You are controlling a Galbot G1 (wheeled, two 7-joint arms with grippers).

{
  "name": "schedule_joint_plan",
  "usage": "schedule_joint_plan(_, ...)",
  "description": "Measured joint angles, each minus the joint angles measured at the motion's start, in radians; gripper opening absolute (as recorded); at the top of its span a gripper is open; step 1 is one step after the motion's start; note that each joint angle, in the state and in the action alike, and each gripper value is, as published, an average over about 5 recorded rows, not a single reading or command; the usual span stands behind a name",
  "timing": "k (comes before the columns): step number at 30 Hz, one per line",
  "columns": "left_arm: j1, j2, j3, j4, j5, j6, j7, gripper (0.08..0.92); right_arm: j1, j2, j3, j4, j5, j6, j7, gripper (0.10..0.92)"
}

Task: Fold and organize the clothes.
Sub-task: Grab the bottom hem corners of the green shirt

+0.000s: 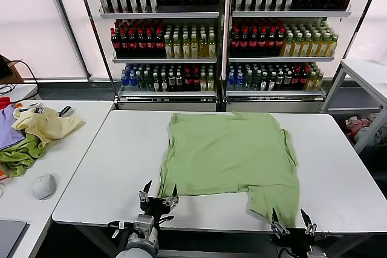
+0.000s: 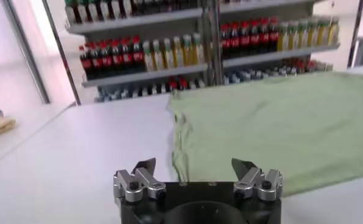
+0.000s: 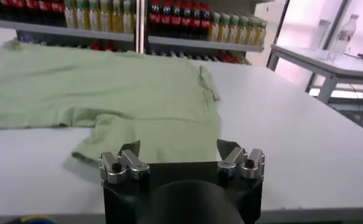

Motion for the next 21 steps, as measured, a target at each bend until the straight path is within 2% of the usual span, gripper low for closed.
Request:
schedule_joint_plan(4,-0.019,0.005,0.002,0.021,-0.020,0.021,-0.006,0.794,0.004,0.003,0.000,-0.009,0.003,-0.006,0.002,0.823)
schedule_joint_plan(8,-0.039,0.011,0.003,0.048,-0.046,0.041,-0.016,0.694,0.010,0.006,0.002,-0.022,0.013,-0.012,0.005,0.800)
schedule_joint_plan(21,-0.040,0.034,0.008,0.067,-0.156,0.061,-0.021,0.313,0.016,-0.005,0.006,-0.039,0.100,-0.044,0.003,0.468)
